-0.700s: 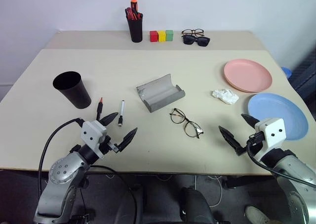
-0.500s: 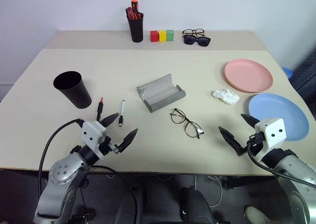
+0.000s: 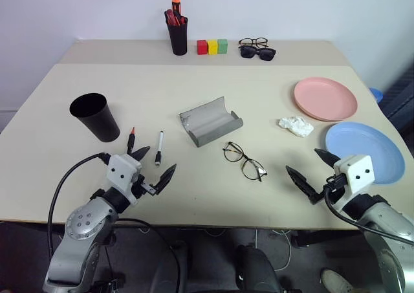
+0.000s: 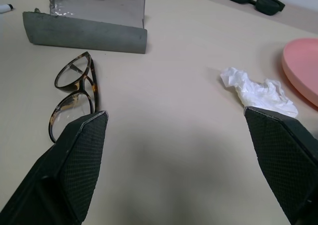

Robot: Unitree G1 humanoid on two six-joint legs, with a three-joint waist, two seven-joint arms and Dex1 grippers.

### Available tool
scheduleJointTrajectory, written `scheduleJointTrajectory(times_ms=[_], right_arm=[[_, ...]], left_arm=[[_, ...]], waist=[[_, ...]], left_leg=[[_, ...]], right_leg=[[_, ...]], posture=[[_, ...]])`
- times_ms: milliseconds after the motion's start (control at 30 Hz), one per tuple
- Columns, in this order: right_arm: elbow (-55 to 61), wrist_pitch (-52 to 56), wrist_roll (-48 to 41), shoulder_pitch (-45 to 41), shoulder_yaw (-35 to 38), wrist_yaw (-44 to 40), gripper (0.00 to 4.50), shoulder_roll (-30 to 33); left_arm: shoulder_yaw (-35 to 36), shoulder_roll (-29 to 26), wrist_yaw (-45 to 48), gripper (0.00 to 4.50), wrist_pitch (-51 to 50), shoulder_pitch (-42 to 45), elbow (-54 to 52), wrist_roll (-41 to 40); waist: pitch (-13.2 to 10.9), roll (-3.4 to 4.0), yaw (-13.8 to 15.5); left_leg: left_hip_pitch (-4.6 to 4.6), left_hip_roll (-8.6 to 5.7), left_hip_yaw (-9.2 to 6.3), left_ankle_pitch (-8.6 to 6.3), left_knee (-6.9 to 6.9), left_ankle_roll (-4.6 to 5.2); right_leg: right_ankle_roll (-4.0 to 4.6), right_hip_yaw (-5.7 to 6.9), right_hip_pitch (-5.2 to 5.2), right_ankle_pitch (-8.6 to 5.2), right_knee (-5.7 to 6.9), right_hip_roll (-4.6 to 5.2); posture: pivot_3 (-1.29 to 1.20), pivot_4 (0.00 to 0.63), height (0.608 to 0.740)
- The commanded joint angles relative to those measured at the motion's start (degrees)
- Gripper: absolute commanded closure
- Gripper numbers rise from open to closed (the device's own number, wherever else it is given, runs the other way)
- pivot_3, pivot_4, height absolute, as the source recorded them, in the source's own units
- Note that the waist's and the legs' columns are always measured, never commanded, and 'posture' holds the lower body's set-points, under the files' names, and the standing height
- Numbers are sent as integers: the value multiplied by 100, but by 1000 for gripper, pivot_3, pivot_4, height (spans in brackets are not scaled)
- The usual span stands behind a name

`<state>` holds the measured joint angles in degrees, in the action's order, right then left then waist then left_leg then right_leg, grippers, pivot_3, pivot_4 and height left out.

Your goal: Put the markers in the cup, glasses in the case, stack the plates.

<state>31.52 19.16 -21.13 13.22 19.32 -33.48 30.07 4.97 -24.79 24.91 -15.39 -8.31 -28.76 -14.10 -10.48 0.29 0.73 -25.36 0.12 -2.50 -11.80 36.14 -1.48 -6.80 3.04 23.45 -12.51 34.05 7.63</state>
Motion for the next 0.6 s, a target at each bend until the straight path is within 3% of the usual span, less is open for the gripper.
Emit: scheduleJointTrajectory(times_ms=[33,267,467,600], right_arm=[[92,-540,-504,-483,-200,-607,42,19],[-267,-432,-998,-1608,-808,-1261,42,112],[-432,-479,-1049,-1823,-909,-1478,42,211],[-368,-473,-1100,-1777,-921,-1567,42,288]], left_arm=[[94,209,-672,0,-952,508,-377,-35],[509,526,-1746,0,-4893,2746,-56,-354],[922,942,-2225,0,-6586,4438,1275,-198],[1070,1127,-2425,0,-7006,4937,1989,-21]], waist=[[-1,-1,-2],[-7,-22,10],[-14,-38,0],[-21,-50,-19]], left_leg=[[1,0,0,0,1,0],[7,-3,-21,26,12,-2],[6,-12,-29,32,9,-7],[8,-12,-34,33,7,-8]], right_leg=[[0,0,-1,0,2,-1],[-5,6,-13,1,25,-10],[-32,5,-16,6,32,-11],[-36,6,-13,6,42,-12]], posture=[[0,150,740],[0,150,740],[0,150,740],[0,150,740]])
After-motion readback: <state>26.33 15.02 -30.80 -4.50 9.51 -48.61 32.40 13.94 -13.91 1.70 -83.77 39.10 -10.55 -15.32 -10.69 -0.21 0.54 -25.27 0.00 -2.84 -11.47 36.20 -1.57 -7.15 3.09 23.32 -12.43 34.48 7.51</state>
